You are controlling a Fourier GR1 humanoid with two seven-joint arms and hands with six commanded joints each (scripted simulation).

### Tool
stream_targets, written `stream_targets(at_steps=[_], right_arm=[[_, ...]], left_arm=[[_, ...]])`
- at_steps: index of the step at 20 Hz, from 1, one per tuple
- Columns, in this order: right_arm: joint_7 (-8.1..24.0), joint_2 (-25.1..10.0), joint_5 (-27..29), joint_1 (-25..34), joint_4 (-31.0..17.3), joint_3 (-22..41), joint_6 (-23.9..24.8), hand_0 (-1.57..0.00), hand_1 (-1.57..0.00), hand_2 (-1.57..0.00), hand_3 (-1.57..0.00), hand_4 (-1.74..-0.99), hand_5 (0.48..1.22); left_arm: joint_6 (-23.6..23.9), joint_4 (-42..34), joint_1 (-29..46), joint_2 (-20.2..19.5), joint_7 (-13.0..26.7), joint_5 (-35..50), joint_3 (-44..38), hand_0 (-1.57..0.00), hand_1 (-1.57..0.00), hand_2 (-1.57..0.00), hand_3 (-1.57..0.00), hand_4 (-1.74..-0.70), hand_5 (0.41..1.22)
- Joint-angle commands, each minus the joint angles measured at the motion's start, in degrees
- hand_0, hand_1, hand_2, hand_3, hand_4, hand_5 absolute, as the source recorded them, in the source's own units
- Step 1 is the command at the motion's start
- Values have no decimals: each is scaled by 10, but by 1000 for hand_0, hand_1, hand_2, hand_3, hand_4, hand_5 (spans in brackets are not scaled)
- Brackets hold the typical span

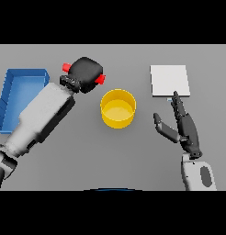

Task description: Pick up the red beaker and tilt it to pour out 1 green nut into yellow bowl. Pick up the yellow bowl and place it on the metallic measuring scale.

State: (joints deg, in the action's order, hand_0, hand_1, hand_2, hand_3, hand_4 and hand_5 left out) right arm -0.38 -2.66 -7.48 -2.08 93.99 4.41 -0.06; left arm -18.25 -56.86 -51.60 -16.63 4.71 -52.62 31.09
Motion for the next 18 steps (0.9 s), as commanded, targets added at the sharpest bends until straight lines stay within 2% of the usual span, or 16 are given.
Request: stream_targets(at_steps=[1,3,7,11,13,17,18], right_arm=[[-6,3,-2,-4,3,3,1,1,1,1,1,-1279,651],[1,9,3,2,-1,1,2,1,1,1,1,-1292,635],[-6,4,19,3,-10,-12,-4,1,1,1,1,-1301,607],[-13,2,18,7,-9,-12,-5,1,1,1,1,-1300,601],[-12,-2,10,0,-12,-12,-2,1,1,1,1,-1298,599],[-13,3,8,6,-14,-8,-1,1,1,1,1,-1290,604],[-5,1,11,10,-15,-11,-1,1,1,1,1,-1287,604]], left_arm=[[-16,12,-16,3,6,-13,11,-1571,-1571,-1571,-1355,-1663,1214],[-42,37,-47,9,3,-43,40,-1571,-1571,-1571,-1315,-1685,1217],[-71,50,-78,15,-17,-81,85,-1571,-1571,-1571,-1203,-1709,1219],[-62,78,-116,21,-45,-127,130,-1571,-1571,-1571,-1420,-1726,1220],[-72,78,-125,24,-49,-146,152,-1571,-1571,-1571,-1475,-1731,1221],[-60,79,-130,24,-54,-187,194,-1571,-1571,-1571,-1531,-1737,1221],[-66,80,-137,26,-54,-198,206,-1571,-1571,-1571,-1539,-1737,1221]])
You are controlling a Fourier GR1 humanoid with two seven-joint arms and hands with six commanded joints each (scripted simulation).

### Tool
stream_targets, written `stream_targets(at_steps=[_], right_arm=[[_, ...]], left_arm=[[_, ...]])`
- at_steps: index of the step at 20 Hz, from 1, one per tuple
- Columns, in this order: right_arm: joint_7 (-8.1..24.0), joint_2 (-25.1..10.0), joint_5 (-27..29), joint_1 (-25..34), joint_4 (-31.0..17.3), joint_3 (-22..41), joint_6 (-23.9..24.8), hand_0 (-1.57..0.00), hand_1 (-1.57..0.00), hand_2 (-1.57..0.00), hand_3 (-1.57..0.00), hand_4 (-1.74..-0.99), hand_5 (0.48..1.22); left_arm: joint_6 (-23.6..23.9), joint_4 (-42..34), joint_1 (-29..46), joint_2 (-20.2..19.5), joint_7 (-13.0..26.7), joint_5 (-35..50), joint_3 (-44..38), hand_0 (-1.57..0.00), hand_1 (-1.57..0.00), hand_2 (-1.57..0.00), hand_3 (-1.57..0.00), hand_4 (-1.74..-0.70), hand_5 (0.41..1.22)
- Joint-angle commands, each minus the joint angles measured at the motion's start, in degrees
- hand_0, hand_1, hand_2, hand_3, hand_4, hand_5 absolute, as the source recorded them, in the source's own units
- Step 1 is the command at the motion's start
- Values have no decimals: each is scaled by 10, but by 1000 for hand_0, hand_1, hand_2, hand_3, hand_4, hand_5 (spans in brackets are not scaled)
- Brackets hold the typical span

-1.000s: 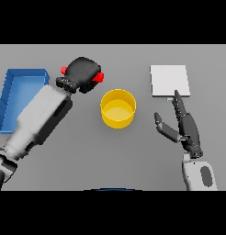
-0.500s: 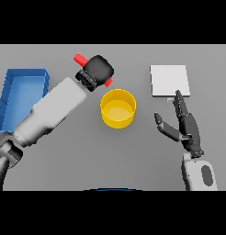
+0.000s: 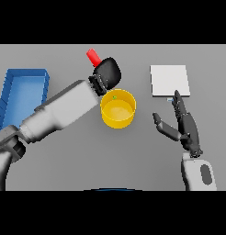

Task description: Pick up the red beaker and tilt it to pour out 1 green nut into yellow bowl. Pick up the yellow bowl and place it on the metallic measuring scale.

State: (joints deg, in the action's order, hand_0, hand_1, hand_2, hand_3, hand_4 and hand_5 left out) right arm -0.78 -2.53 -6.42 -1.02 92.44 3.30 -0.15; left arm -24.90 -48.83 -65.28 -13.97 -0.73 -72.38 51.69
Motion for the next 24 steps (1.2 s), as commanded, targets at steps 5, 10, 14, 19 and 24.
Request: stream_targets(at_steps=[5,10,14,19,24], right_arm=[[-1,0,-6,-7,9,3,4,1,1,1,1,-1289,604],[-7,-3,-17,-6,5,2,13,1,1,1,1,-1274,592],[-3,-2,-20,-7,2,4,12,1,1,1,1,-1245,585],[-16,-3,-19,-1,1,4,11,1,1,1,1,-1222,590],[-34,-1,-5,-7,8,5,0,1,1,1,1,-1231,620]], left_arm=[[-25,18,-32,15,-30,-36,49,-1571,-1571,-1571,-1561,-1740,1221],[-35,43,-59,27,-40,-62,79,-1571,-1571,-1571,-1568,-1741,1221],[-37,51,-69,27,-42,-74,91,-1571,-1571,-1571,-1570,-1741,1221],[-17,55,-108,13,-47,-68,68,-1571,-1571,-1571,-1571,-1738,1159],[34,95,-198,-18,-36,-59,7,-1571,-1378,-1366,-1212,-1679,1201]])
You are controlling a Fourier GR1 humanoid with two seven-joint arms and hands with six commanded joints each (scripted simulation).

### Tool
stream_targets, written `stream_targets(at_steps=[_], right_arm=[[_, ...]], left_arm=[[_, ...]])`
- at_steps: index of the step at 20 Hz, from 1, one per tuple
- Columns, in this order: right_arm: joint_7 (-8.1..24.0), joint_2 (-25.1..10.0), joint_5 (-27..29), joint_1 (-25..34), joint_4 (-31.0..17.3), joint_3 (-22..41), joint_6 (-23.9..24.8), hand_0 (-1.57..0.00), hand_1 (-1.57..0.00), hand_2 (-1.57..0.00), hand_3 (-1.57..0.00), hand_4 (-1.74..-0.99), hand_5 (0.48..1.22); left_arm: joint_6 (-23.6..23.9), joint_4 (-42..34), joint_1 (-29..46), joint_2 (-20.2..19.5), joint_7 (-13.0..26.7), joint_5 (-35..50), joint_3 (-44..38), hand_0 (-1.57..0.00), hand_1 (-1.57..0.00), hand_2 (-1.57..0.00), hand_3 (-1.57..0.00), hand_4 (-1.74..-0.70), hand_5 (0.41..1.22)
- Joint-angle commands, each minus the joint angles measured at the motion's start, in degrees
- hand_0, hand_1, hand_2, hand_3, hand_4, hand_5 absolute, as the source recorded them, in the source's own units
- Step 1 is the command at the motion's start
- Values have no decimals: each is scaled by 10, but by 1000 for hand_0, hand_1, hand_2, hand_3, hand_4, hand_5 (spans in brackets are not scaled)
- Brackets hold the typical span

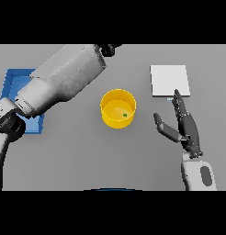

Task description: Pick up the red beaker and tilt it to pour out 1 green nut into yellow bowl. Pick up the yellow bowl and place it on the metallic measuring scale.

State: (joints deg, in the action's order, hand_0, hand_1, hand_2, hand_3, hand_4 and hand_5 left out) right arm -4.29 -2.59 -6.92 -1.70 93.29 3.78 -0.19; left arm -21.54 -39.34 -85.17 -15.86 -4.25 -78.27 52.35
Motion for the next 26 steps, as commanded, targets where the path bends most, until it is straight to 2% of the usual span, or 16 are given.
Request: stream_targets(at_steps=[1,5,9,10,13,14,15,17,19,22,23,24,25,26], right_arm=[[9,-1,-1,4,-2,1,0,1,1,1,1,-1241,626],[16,-4,1,8,-5,1,-5,1,1,1,1,-1274,642],[7,-17,-2,16,-7,2,-12,1,1,1,1,-1306,651],[6,-15,0,19,-8,3,-14,1,1,1,1,-1313,652],[-13,-17,-20,19,-13,12,-7,1,1,1,1,-1304,653],[-11,-16,-18,18,-16,11,-8,1,1,1,1,-1301,652],[-5,-16,-19,21,-16,12,-7,1,1,1,1,-1298,651],[3,-12,-17,25,-18,13,-6,1,1,1,1,-1286,649],[18,-10,-7,37,-27,8,-10,1,1,1,1,-1276,654],[1,-13,-8,24,-21,9,-12,1,1,1,1,-1285,663],[-2,-16,-11,25,-22,11,-13,1,1,1,1,-1293,667],[0,-12,-15,24,-24,14,-11,1,1,1,1,-1302,671],[-6,-14,-12,23,-27,12,-14,1,1,1,1,-1307,677],[-14,-17,-15,20,-29,13,-14,1,1,1,1,-1303,682]], left_arm=[[21,18,-19,-8,-6,4,-15,-1571,-1416,-1407,-1284,-1631,1205],[18,99,-92,-37,23,45,-106,-1571,-1508,-1504,-1453,-1537,1214],[29,197,-94,-110,83,179,-282,-1571,-1545,-1544,-1453,-1658,1218],[40,215,-83,-118,101,205,-311,-1571,-1550,-1549,-1440,-1674,1219],[87,237,-60,-155,120,260,-374,-1571,-1560,-1560,-1400,-1707,1220],[100,240,-46,-165,124,281,-395,-1571,-1563,-1562,-1403,-1714,1220],[113,247,-35,-170,150,301,-416,-1571,-1564,-1564,-1437,-1719,1220],[143,249,-1,-180,177,326,-438,-1571,-1567,-1566,-1406,-1727,1221],[166,249,35,-184,197,347,-455,-1571,-1568,-1568,-1439,-1732,1221],[187,249,97,-192,229,390,-489,-1571,-1570,-1569,-1503,-1736,1221],[198,246,121,-190,232,404,-499,-1571,-1570,-1570,-1437,-1737,1221],[203,244,136,-185,246,417,-509,-1571,-1570,-1570,-1464,-1738,1221],[211,239,154,-183,246,432,-520,-1571,-1570,-1570,-1418,-1739,1221],[218,229,173,-182,247,449,-532,-1571,-1570,-1570,-1449,-1739,1221]])
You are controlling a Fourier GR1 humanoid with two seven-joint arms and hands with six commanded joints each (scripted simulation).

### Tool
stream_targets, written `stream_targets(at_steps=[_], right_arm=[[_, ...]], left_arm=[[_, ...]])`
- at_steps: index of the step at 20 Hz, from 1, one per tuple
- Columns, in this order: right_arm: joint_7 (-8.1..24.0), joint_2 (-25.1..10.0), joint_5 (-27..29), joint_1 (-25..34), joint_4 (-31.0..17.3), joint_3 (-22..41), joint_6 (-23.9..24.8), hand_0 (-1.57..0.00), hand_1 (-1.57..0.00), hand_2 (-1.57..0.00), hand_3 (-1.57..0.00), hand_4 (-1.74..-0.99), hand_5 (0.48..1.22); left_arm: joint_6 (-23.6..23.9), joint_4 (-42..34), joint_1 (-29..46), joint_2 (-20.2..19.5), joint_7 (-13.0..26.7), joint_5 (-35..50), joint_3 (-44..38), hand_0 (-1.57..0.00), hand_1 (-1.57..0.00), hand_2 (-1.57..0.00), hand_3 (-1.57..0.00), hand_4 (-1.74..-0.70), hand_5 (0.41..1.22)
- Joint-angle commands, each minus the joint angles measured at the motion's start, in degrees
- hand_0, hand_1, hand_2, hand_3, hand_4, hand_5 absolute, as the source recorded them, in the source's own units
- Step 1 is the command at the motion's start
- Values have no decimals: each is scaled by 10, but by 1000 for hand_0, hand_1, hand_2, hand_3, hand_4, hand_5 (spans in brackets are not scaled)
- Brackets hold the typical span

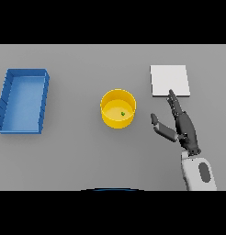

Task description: Pick up the red beaker and tilt it to pour out 1 green nut into yellow bowl. Pick up the yellow bowl and place it on the metallic measuring scale.

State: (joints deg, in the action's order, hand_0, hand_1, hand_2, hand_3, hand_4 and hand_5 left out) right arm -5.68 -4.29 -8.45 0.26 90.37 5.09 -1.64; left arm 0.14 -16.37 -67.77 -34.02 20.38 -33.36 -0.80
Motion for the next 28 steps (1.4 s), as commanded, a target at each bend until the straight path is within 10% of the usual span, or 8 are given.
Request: stream_targets(at_steps=[1,12,15,19,23,28], right_arm=[[4,-3,-1,2,0,-1,0,1,1,1,1,-1306,688],[5,-5,-10,1,0,5,0,1,1,1,1,-1335,725],[6,-2,-14,5,2,6,6,1,1,1,1,-1326,728],[9,-2,-14,8,3,5,8,1,1,1,1,-1325,731],[5,-4,-14,2,6,5,7,1,1,1,1,-1320,726],[8,-7,-13,5,4,2,6,1,1,1,1,-1310,721]], left_arm=[[5,-12,20,-1,10,15,-11,-1571,-1571,-1571,-1473,-1739,1221],[30,-302,242,16,117,81,-8,-1571,-1571,-1571,-1319,-1737,1146],[12,-371,294,18,129,94,-2,-1571,-1571,-1571,-1442,-1588,962],[-24,-443,342,24,137,132,-2,-1571,-1520,-1410,-852,-1135,779],[-82,-493,354,22,144,185,-12,-785,-664,-597,-371,-883,701],[-116,-481,356,12,145,171,3,-257,-217,-195,-121,-783,653]])
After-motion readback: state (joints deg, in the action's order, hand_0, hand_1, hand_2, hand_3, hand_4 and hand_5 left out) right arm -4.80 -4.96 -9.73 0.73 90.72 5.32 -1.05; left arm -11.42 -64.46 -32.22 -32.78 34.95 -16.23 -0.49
